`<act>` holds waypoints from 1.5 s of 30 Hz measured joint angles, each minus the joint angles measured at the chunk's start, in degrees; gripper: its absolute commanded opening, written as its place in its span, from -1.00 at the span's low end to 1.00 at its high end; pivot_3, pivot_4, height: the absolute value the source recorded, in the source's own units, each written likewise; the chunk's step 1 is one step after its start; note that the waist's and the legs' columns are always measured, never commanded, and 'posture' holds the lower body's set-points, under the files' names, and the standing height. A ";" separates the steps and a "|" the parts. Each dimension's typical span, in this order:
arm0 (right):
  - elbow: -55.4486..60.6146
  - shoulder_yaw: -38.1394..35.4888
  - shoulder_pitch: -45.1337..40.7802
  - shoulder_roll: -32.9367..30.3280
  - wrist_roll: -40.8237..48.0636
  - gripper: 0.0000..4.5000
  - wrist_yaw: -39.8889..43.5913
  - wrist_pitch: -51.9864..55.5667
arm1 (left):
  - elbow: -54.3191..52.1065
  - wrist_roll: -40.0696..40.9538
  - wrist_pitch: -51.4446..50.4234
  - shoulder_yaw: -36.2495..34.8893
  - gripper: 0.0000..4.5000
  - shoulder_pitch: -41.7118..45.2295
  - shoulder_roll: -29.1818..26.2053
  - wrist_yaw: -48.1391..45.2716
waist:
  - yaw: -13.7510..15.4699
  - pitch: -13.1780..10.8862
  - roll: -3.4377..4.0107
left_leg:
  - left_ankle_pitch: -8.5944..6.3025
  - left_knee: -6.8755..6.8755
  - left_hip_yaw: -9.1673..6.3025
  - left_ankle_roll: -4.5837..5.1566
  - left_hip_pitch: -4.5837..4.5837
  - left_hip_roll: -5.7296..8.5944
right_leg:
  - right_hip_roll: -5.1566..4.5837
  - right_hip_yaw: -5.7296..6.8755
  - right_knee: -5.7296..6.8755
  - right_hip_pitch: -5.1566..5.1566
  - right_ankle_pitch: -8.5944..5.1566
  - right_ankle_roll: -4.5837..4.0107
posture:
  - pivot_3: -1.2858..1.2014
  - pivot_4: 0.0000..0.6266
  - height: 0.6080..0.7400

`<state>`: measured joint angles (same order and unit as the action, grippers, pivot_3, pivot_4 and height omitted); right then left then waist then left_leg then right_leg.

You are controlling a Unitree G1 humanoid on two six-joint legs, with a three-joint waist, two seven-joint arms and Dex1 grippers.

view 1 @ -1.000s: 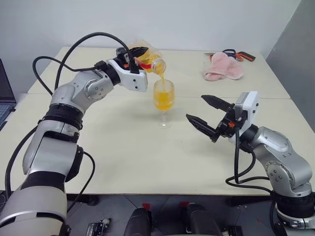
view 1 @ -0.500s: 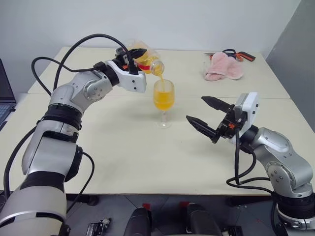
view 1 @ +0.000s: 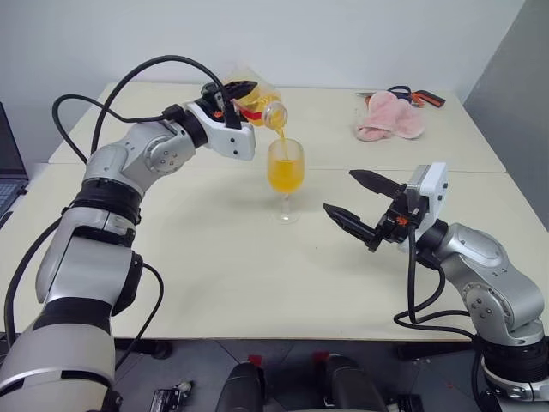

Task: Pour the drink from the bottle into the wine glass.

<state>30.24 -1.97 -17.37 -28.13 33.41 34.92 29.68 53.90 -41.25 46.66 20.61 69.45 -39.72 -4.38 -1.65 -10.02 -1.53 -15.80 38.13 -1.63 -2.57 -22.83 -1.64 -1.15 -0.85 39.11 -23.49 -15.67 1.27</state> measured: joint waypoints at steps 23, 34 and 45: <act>0.03 0.34 0.44 -0.16 -0.11 1.00 0.07 0.00 | 0.78 6.07 -3.32 -1.32 -0.27 -0.08 2.50 -4.91 | 0.00 0.00 0.00 | 0.00 0.02 0.01 0.00 0.00 0.00 | 0.00 0.00 0.01 0.00 0.00 0.00 | 0.03 -0.52 1.00; 1.00 1.25 0.45 -0.23 -0.13 1.00 0.10 0.00 | -3.41 25.59 -16.89 -11.18 -0.27 -5.67 8.04 -18.46 | -0.04 0.00 0.00 | 0.01 0.07 -0.01 -0.01 -0.01 0.00 | 0.00 -0.01 0.04 0.00 0.00 0.00 | 0.03 -0.52 1.00; 4.60 4.43 -3.71 -3.89 2.41 1.00 0.28 8.28 | -24.60 45.86 -48.23 -26.35 -0.27 -21.54 9.62 -22.94 | -0.39 0.01 0.02 | 0.01 0.24 -0.06 -0.02 0.05 -0.03 | 0.00 -0.06 0.33 0.00 0.00 0.00 | 0.03 -0.52 1.00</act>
<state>34.83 2.46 -21.08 -32.02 35.81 35.20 37.96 29.30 4.61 -1.56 -5.74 47.92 -30.11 -27.32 -2.03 -10.01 -1.52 -15.79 38.37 -1.69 -2.58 -22.78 -1.68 -1.15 -0.91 39.43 -23.48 -15.68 1.27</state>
